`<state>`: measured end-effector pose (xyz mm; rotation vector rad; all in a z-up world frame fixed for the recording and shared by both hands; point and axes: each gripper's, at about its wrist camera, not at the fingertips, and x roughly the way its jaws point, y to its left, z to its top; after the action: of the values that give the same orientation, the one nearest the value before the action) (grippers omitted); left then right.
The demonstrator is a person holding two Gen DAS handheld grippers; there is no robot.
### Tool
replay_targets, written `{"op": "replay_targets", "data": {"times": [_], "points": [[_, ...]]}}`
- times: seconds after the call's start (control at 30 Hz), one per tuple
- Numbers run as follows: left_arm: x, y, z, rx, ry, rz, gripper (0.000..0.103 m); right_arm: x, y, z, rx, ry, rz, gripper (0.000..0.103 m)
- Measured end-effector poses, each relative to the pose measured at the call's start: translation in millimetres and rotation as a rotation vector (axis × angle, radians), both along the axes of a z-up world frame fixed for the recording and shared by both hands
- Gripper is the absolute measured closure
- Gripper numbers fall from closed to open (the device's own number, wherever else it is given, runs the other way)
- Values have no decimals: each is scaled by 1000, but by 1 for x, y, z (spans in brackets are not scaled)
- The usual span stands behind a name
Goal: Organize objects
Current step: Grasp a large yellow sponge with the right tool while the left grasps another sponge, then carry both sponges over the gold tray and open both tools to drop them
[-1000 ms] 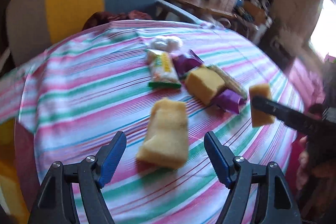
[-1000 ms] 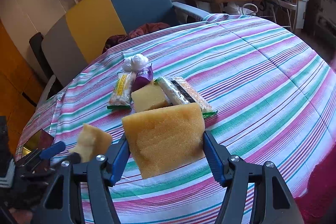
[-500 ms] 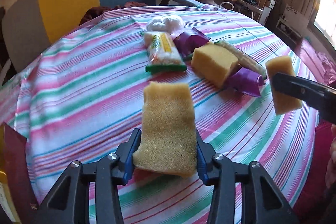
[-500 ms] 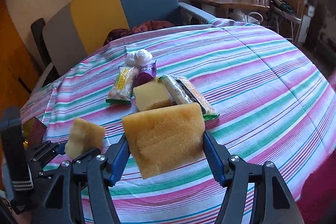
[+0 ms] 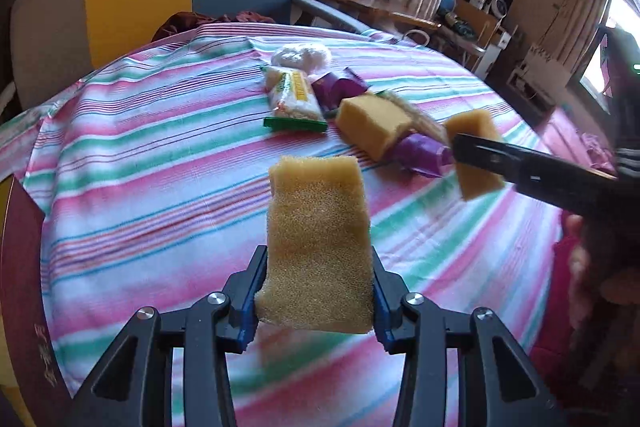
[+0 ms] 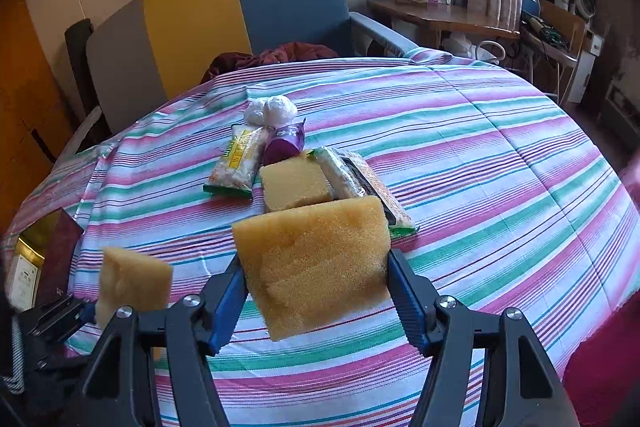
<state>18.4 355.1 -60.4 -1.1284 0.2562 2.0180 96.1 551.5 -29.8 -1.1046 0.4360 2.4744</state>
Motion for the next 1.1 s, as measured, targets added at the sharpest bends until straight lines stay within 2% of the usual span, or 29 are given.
{"op": "replay_targets", "data": {"times": [0.17,0.5,0.7,1.1], "points": [[14,-16,16,37,11,-12,58,-1,-4,1,18,-4,13,36],[27,-70,49,42,120,28,58,-6,-22,3,86,-21,75,36],[15,-110,55,39,137,121,58,-9,-33,3,109,-21,127,36],[-34,-193,38,28,49,359,58,-10,-43,2,111,-17,172,36]]}}
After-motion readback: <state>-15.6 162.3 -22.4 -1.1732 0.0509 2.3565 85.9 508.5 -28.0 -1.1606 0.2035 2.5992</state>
